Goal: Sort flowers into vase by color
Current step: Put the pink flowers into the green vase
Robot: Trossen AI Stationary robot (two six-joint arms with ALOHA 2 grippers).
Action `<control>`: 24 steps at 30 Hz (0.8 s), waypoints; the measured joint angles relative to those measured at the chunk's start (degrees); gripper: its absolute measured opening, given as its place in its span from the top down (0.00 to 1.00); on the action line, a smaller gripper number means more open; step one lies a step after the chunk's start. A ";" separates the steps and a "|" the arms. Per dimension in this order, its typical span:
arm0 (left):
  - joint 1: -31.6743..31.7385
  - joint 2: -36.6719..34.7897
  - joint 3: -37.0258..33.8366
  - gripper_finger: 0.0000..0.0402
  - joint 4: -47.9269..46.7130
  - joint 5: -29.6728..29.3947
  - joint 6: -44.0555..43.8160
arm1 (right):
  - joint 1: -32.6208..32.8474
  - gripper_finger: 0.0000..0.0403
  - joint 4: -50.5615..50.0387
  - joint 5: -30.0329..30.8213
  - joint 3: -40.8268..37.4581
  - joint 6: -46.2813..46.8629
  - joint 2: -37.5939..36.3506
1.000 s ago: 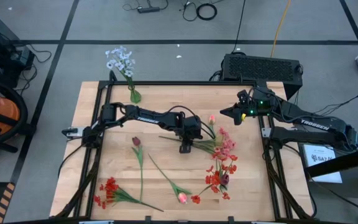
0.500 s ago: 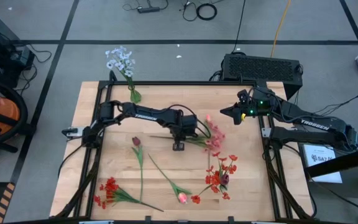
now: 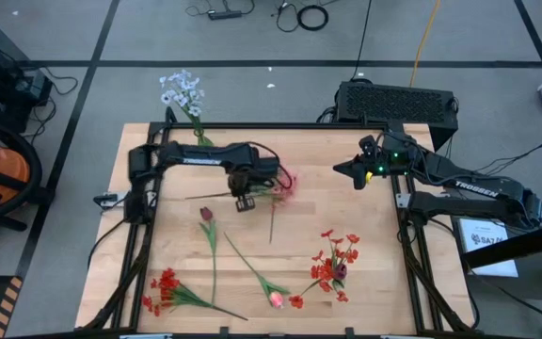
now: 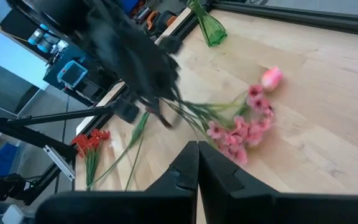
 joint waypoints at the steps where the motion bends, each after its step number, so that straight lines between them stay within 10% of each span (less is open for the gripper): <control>1: 0.00 -1.47 0.11 1.00 0.07 -0.01 -0.67 | 0.00 1.00 -0.11 0.00 0.00 -0.16 0.02; 13: -0.53 -22.87 0.19 1.00 4.96 -13.28 -8.04 | 0.00 1.00 -0.36 -0.07 0.00 -1.90 0.02; 18: -2.06 -28.71 -2.25 1.00 16.14 -26.02 -9.13 | 0.00 1.00 -0.34 0.00 0.00 -2.14 0.02; 24: -2.36 -35.26 -15.53 1.00 35.66 -27.70 -9.10 | 0.00 1.00 -0.38 -0.15 0.00 -2.32 0.02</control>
